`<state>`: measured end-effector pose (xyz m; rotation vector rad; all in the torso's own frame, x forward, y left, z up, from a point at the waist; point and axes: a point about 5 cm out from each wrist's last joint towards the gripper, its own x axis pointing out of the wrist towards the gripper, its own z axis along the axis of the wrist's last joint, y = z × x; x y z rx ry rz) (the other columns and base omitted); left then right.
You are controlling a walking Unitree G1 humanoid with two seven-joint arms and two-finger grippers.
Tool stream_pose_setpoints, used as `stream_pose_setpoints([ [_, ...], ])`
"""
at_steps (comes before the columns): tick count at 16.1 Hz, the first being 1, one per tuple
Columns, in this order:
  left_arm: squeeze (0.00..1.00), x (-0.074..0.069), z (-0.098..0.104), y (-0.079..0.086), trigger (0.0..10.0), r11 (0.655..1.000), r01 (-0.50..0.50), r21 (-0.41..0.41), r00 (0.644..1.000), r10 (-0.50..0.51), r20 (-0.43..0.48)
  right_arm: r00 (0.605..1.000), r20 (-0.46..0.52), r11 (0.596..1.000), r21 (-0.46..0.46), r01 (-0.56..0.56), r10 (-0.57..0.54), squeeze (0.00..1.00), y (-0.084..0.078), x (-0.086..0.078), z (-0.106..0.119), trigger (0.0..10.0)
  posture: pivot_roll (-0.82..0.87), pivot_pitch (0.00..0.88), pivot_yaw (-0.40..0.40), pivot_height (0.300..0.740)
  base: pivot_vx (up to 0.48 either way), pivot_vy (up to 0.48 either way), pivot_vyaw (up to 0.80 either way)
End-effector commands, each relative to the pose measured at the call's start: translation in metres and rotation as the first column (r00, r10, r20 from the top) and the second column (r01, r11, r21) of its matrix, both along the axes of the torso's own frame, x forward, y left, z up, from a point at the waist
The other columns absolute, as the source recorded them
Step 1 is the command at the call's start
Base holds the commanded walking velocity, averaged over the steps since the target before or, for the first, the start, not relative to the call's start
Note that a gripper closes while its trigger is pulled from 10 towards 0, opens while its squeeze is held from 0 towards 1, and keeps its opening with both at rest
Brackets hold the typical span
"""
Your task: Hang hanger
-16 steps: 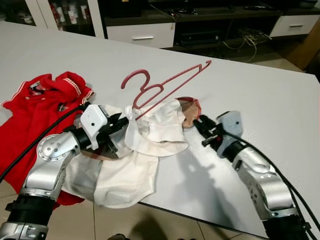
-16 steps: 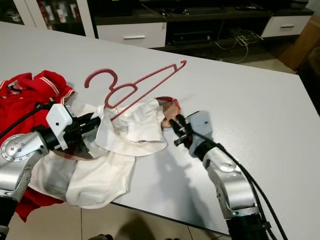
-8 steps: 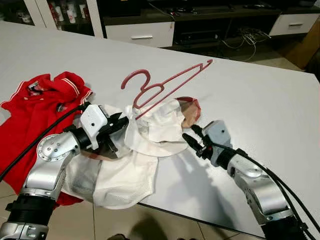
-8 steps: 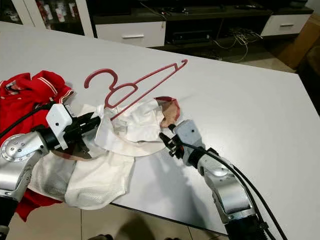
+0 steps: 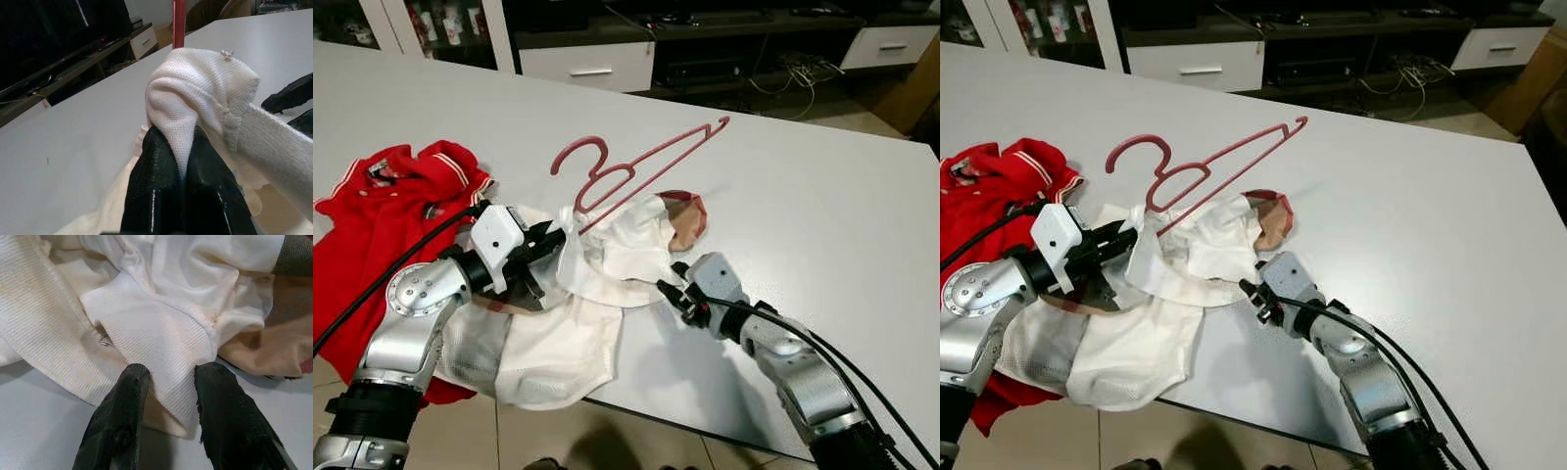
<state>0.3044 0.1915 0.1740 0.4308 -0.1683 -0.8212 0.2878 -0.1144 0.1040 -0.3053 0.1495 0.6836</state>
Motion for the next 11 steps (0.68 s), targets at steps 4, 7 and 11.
stream_pose_setpoints([
  [4, 0.00, 0.000, 0.002, 0.000, 0.0, 1.000, 0.007, 0.012, 1.000, -0.007, 0.010, 0.998, 0.050, 0.997, 0.065, -0.035, 0.032, 0.00, -0.004, -0.004, 0.019, 10.0, 0.07, 0.132, -0.024, 0.740, 0.000, 0.000, 0.00],
  [7, 0.00, 0.002, 0.003, -0.002, 0.0, 1.000, 0.012, 0.010, 1.000, -0.012, 0.013, 0.992, 0.032, 0.989, 0.068, -0.128, 0.126, 0.00, 0.010, -0.015, 0.014, 10.0, 0.07, 0.129, -0.022, 0.740, 0.000, 0.000, 0.00],
  [11, 0.00, 0.002, 0.004, -0.002, 0.0, 1.000, 0.016, 0.011, 1.000, -0.016, 0.015, 0.993, 0.034, 0.993, 0.029, -0.116, 0.115, 0.00, 0.016, -0.013, 0.008, 10.0, 0.07, 0.130, -0.019, 0.740, 0.000, 0.000, 0.00],
])
